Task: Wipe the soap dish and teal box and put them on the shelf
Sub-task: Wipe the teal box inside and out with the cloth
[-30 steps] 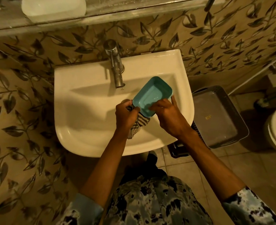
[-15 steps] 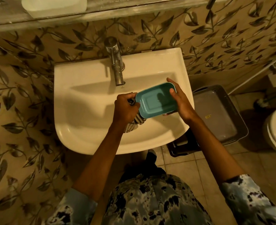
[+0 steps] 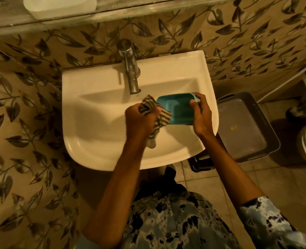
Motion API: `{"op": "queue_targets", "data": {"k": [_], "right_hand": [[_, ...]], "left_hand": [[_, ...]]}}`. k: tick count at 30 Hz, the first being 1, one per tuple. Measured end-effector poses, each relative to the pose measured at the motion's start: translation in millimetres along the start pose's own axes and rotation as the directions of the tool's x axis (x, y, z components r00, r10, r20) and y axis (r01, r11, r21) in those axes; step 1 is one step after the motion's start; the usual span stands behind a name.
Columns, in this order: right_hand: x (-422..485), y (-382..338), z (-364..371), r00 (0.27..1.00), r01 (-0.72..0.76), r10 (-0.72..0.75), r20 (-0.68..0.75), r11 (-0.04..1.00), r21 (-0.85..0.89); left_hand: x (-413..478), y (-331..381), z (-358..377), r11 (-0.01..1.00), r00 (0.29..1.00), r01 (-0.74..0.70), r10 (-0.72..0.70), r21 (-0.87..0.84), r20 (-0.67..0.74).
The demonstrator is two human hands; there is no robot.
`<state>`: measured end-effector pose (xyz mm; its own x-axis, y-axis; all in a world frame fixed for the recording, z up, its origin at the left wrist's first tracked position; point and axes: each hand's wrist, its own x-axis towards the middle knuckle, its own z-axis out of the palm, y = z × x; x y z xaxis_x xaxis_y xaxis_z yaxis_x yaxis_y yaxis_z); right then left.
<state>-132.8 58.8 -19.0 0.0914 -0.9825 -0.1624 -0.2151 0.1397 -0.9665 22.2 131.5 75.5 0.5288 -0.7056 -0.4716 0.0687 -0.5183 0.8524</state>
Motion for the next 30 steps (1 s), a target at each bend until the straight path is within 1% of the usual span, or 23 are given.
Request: {"op": "queue_targets", "data": {"k": [2, 4, 5, 7, 8, 9, 10, 11, 12, 13, 14, 15, 17, 19, 21, 23, 25, 26, 28, 29, 30], "right_hand": [[-10, -1, 8, 0.993, 0.116, -0.116, -0.012, 0.993, -0.01], [-20, -1, 14, 0.969, 0.248, -0.248, -0.018, 0.969, -0.027], [-23, 0, 16, 0.956, 0.291, -0.292, -0.025, 0.956, -0.033], [-28, -1, 20, 0.939, 0.336, -0.339, -0.054, 0.941, -0.049], [-30, -3, 22, 0.939, 0.334, -0.337, -0.066, 0.941, -0.056], [-30, -5, 23, 0.944, 0.318, -0.322, -0.077, 0.946, -0.06], [-29, -7, 24, 0.95, 0.295, -0.299, -0.093, 0.954, -0.059], [-28, -10, 23, 0.956, 0.266, -0.27, -0.114, 0.963, -0.047], [-26, -12, 21, 0.961, 0.237, -0.239, -0.14, 0.971, -0.026], [-22, -12, 18, 0.962, 0.218, -0.217, -0.166, 0.976, -0.007], [-19, -10, 13, 0.96, 0.212, -0.208, -0.189, 0.977, -0.002], [-16, -9, 9, 0.956, 0.215, -0.214, -0.199, 0.976, -0.012], [-13, -7, 4, 0.957, 0.235, -0.238, -0.164, 0.971, -0.04], [-11, -5, 2, 0.966, 0.232, -0.237, -0.099, 0.971, -0.056], [-10, -3, 0, 0.974, 0.212, -0.217, -0.07, 0.975, -0.071], [-8, -3, -4, 0.972, 0.203, -0.211, -0.099, 0.975, -0.086], [-7, -5, -7, 0.965, 0.202, -0.216, -0.147, 0.974, -0.102], [-7, -7, -6, 0.962, 0.214, -0.227, -0.153, 0.972, -0.097], [-9, -10, -1, 0.952, 0.244, -0.256, -0.168, 0.966, -0.088], [-11, -10, 1, 0.945, 0.257, -0.268, -0.186, 0.963, -0.082], [-12, -10, 1, 0.937, 0.274, -0.283, -0.206, 0.959, -0.073]], "left_hand": [[1, -2, 24, 0.998, 1.0, 0.01, -0.009, 0.054, -0.006], [9, -1, 46, 0.979, 0.997, -0.021, 0.035, 0.201, -0.068], [13, -1, 53, 0.96, 0.993, -0.042, 0.071, 0.275, -0.096], [17, -4, 63, 0.924, 0.985, -0.083, 0.134, 0.372, -0.111], [17, -7, 67, 0.908, 0.983, -0.115, 0.163, 0.402, -0.085], [14, -8, 70, 0.89, 0.981, -0.164, 0.194, 0.425, -0.028], [12, -9, 72, 0.869, 0.97, -0.238, 0.234, 0.433, 0.063], [9, -10, 72, 0.845, 0.944, -0.328, 0.275, 0.422, 0.183], [8, -10, 71, 0.818, 0.898, -0.414, 0.297, 0.399, 0.324], [7, -8, 67, 0.788, 0.836, -0.484, 0.289, 0.381, 0.467], [9, -6, 63, 0.764, 0.771, -0.526, 0.244, 0.373, 0.588], [13, -4, 59, 0.74, 0.712, -0.556, 0.189, 0.379, 0.676], [19, -1, 51, 0.644, 0.63, -0.632, 0.102, 0.431, 0.77], [23, 0, 48, 0.545, 0.606, -0.678, 0.035, 0.493, 0.795], [22, -1, 48, 0.507, 0.615, -0.679, -0.003, 0.531, 0.789], [18, -5, 52, 0.455, 0.653, -0.685, 0.036, 0.569, 0.756], [15, -11, 59, 0.381, 0.735, -0.658, 0.139, 0.649, 0.663], [15, -12, 63, 0.363, 0.782, -0.616, 0.178, 0.699, 0.597], [16, -10, 73, 0.358, 0.858, -0.513, 0.173, 0.78, 0.484], [17, -6, 77, 0.378, 0.885, -0.463, 0.146, 0.802, 0.443], [18, -1, 81, 0.434, 0.904, -0.418, 0.119, 0.798, 0.41]]}}
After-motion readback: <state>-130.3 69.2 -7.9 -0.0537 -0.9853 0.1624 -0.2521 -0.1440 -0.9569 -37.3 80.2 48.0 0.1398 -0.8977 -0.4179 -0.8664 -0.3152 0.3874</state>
